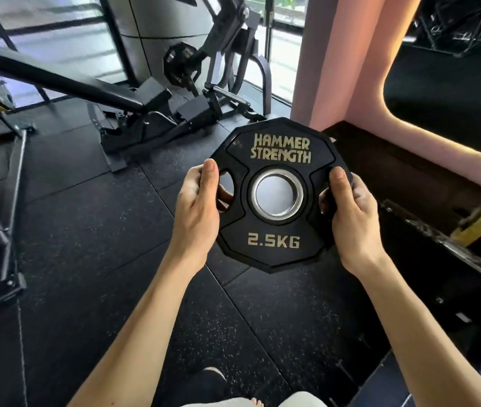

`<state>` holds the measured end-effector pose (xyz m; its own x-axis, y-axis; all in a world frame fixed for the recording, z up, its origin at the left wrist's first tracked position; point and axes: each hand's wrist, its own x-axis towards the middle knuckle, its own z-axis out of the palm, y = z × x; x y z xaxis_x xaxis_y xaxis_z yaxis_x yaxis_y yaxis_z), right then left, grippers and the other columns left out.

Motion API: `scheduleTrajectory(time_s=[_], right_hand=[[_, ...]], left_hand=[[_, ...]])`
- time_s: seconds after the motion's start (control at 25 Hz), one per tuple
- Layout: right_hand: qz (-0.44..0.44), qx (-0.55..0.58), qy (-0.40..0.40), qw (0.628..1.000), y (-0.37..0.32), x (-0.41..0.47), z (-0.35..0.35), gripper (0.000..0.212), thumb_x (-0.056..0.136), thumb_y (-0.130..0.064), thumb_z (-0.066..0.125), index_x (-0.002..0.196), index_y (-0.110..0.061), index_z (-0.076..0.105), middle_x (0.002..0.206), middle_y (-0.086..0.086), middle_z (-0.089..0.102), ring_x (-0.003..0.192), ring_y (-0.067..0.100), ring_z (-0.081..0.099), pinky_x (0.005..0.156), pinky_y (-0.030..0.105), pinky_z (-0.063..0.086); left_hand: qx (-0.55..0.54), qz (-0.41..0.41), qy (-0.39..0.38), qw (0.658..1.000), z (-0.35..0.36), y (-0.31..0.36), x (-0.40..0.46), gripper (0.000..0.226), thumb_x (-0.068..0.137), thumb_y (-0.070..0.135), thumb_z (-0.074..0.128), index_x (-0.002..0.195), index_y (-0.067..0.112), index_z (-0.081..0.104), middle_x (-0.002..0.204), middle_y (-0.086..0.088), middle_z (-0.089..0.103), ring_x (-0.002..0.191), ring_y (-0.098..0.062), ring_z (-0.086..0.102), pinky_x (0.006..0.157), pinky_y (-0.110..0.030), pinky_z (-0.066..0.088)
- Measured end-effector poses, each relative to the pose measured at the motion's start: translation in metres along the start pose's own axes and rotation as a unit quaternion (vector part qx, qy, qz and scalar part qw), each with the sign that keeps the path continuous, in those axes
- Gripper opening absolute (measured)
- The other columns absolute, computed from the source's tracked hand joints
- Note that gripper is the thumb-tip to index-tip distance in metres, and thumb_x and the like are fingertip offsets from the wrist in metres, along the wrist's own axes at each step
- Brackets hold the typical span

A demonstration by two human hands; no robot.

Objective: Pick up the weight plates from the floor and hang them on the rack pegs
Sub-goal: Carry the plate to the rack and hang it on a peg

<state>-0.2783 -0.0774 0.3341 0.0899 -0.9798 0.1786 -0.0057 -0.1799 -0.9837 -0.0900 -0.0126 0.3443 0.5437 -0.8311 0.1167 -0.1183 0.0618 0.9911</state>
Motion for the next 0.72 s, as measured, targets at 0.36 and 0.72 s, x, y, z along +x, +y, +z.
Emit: scheduleTrajectory(time_s=[0.36,0.72], right_hand=[[0.007,0.015,0.098,0.995,0.045,0.226,0.099,0.025,0.100,-0.041,0.044,0.085,-0.023,0.054,0.057,-0.010,0.052,0.054,0.002,0.046,0.052,0.016,0.039],[0.004,0.007,0.226,0.974,0.092,0.455,0.091,0.031,0.101,-0.037,0.045,0.074,-0.021,0.047,0.061,-0.003,0.047,0.057,0.006,0.043,0.054,0.016,0.039]], left_hand=[[-0.017,0.007,-0.116,0.993,0.043,-0.036,0.287,0.045,0.100,0.053,0.033,0.106,0.016,0.059,0.071,0.007,0.056,0.063,0.001,0.056,0.070,-0.021,0.050],[-0.065,-0.004,-0.254,0.965,0.189,-0.054,0.527,0.037,0.102,0.046,0.036,0.104,0.015,0.057,0.063,0.010,0.056,0.058,-0.008,0.054,0.055,-0.023,0.047]])
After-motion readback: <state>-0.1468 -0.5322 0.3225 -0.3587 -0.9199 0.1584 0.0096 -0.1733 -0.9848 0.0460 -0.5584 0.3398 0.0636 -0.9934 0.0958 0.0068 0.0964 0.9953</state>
